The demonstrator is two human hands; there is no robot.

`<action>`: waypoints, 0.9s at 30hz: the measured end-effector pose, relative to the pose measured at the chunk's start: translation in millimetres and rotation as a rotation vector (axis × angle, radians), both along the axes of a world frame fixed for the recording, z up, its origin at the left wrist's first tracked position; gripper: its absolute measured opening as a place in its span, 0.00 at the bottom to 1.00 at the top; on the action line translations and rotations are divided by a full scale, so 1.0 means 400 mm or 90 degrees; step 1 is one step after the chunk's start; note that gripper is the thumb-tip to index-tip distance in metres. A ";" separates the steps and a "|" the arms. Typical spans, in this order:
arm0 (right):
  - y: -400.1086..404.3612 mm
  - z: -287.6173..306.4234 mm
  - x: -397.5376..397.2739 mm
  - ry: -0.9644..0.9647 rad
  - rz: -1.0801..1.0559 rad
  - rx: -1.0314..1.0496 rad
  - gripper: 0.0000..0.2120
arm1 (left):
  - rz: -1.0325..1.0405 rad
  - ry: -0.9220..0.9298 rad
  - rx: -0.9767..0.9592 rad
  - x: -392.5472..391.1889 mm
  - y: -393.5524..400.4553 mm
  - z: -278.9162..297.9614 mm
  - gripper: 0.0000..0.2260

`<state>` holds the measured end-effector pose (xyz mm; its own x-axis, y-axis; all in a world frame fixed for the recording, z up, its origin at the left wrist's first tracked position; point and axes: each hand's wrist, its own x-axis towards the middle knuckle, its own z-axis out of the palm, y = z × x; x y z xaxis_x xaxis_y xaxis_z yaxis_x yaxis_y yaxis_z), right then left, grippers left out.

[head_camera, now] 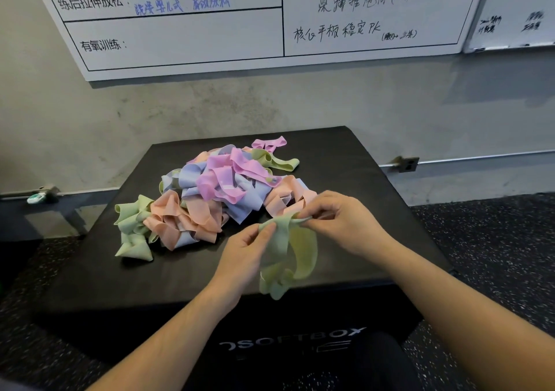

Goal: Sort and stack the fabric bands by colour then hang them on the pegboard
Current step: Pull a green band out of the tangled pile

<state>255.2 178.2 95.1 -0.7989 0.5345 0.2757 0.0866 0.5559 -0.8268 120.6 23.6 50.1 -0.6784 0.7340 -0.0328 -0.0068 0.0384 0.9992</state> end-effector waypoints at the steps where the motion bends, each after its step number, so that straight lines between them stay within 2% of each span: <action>1: 0.003 0.004 0.005 0.006 0.010 0.011 0.08 | 0.003 -0.019 0.009 -0.001 -0.001 0.003 0.09; 5: 0.002 0.014 0.024 0.032 0.093 -0.046 0.06 | -0.003 -0.220 0.061 0.006 0.018 0.025 0.12; 9: -0.012 0.017 0.028 0.112 0.121 -0.134 0.04 | -0.037 -0.257 0.044 0.010 0.035 0.071 0.06; 11: -0.018 0.025 0.026 0.156 0.108 -0.206 0.04 | -0.088 -0.225 0.029 0.020 0.031 0.094 0.11; 15: -0.029 0.046 0.016 0.194 0.063 -0.185 0.05 | -0.144 -0.087 -0.005 0.045 0.026 0.077 0.20; 17: -0.031 0.052 0.011 0.198 0.057 -0.173 0.05 | -0.135 -0.011 0.005 0.053 0.031 0.063 0.16; 19: -0.033 0.053 0.009 0.194 0.054 -0.174 0.04 | -0.140 0.017 0.011 0.057 0.036 0.064 0.10; 21: -0.037 0.054 0.006 0.188 0.048 -0.189 0.04 | -0.152 0.036 0.008 0.063 0.036 0.070 0.09; 23: -0.039 0.056 0.002 0.199 0.037 -0.225 0.03 | -0.149 0.055 0.024 0.061 0.037 0.067 0.10; 26: -0.041 0.063 -0.002 0.241 0.013 -0.280 0.04 | -0.145 0.078 0.064 0.067 0.042 0.057 0.18; 27: -0.040 0.065 -0.002 0.251 0.008 -0.275 0.04 | -0.135 0.091 0.071 0.070 0.046 0.052 0.18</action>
<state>254.3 162.3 121.2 -0.6868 0.6562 0.3126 -0.2777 0.1606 -0.9471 148.8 41.9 70.8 -0.5011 0.8539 0.1405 0.1309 -0.0857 0.9877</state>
